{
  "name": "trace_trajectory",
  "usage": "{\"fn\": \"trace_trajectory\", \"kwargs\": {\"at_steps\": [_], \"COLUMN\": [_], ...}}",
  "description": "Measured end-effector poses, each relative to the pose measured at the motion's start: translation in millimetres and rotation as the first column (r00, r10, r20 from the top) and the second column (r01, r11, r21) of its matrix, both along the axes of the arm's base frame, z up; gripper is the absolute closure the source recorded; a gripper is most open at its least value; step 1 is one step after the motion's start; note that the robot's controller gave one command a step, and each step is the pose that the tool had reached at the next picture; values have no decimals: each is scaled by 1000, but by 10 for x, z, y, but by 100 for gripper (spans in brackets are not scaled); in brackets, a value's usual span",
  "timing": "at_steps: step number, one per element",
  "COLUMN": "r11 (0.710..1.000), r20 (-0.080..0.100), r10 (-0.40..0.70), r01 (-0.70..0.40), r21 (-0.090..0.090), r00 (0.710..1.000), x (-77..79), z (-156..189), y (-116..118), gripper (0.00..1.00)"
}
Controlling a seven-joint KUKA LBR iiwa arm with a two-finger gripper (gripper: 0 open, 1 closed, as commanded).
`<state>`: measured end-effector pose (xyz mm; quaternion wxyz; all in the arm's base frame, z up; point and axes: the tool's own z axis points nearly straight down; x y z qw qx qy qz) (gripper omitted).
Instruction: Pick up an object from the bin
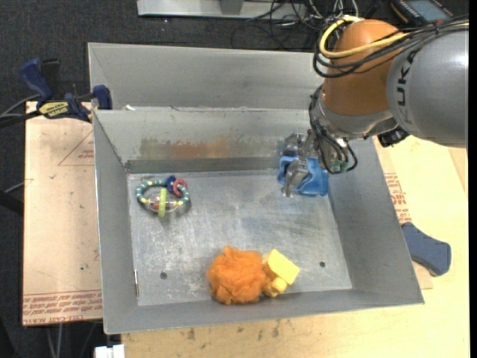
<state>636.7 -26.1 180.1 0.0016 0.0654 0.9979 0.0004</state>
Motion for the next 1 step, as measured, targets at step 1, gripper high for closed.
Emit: {"fn": "trace_trajectory", "kwargs": {"at_steps": [1], "r11": [1000], "r20": [-6], "r10": [-12], "r01": [12], "r21": [1], "r00": [1000], "x": [-6], "z": [394], "y": [-28], "gripper": [100]}}
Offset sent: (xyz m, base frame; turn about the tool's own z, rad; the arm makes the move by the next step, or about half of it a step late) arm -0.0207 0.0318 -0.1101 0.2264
